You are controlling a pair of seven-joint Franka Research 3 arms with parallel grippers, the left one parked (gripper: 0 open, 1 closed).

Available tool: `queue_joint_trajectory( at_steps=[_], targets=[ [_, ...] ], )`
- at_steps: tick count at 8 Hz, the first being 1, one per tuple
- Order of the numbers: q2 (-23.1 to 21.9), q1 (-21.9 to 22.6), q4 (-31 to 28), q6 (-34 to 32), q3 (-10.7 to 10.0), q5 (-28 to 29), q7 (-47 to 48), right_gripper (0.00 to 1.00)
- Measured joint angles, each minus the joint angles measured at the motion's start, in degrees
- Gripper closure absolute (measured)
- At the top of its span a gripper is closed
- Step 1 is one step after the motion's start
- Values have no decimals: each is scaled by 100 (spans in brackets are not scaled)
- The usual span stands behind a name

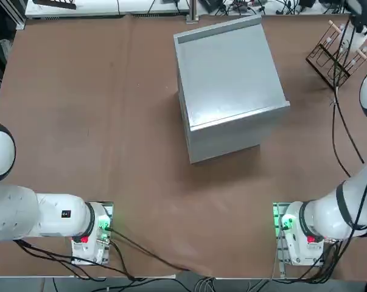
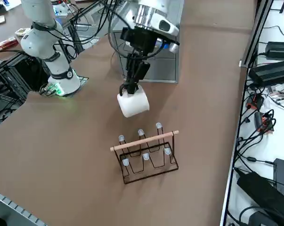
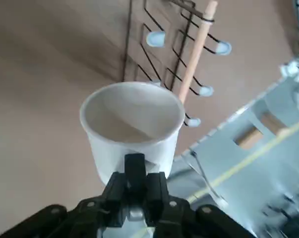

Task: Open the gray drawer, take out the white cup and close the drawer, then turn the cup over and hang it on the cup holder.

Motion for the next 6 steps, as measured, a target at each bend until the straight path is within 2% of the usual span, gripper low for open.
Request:
queue_joint_trajectory(
  at_steps=[2,4,6],
  targets=[
    [-166,-105,-621,168,504,-972,846,81],
    [-270,-174,-1317,308,933,-1832,1806,81],
    [-336,-171,-1937,360,1293,-2752,2352,81]
  ],
)
